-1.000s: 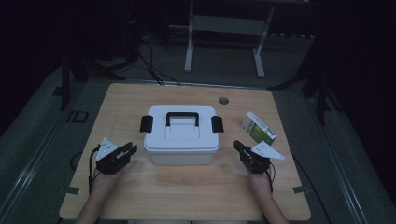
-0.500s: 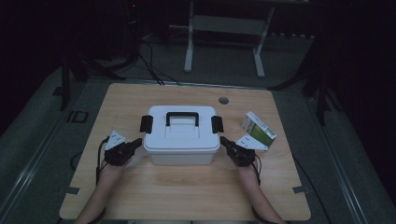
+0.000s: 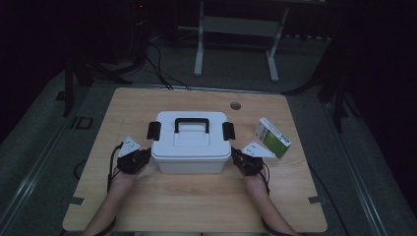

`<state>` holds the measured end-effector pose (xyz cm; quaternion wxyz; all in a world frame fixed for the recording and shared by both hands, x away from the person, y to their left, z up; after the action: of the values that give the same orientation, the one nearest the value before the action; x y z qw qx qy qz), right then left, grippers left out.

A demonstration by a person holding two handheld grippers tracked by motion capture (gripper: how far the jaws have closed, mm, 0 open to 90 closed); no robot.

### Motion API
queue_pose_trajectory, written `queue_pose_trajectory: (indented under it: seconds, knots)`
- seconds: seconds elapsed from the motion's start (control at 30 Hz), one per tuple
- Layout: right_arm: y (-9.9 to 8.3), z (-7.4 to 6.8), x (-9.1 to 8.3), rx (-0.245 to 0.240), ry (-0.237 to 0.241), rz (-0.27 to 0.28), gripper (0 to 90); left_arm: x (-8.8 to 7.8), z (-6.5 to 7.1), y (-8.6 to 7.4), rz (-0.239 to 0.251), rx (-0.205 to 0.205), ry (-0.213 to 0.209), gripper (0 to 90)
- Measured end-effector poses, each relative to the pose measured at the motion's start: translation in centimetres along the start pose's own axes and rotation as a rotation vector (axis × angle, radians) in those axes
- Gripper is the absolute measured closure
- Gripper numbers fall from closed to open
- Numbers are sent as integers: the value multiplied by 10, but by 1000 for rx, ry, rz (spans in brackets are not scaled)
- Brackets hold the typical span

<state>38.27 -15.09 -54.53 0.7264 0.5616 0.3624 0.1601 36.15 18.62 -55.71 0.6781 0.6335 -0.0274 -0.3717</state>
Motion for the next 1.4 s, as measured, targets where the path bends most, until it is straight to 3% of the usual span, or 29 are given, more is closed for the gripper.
queue_pose_trajectory:
  seconds: [0.33, 0.5, 1.07, 1.4]
  knots:
    - [-1, -1, -2, 15, 1, 0, 900, 0, 4, 0, 6, -25, -6, 898]
    - [-2, -1, -6, 28, -6, -3, 900, -2, 9, -2, -2, -13, -11, 898]
    - [-13, -7, -40, 37, 0, -14, 900, -13, 38, -14, -13, -31, -75, 898]
    - [-20, -18, -62, 48, 22, -12, 900, -22, 50, -20, -27, -14, -89, 898]
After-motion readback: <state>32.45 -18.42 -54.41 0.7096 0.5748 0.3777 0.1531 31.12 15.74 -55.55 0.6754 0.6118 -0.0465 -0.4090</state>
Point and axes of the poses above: each handheld gripper's, and its own axes: x roughly forward along the jaws, y roughly out of its top, z roughly to its right, the point moved 5 cm from there along x, roughly forward along the jaws, and after that the axes turned 6 degrees about -x, right-handed, at the moved point
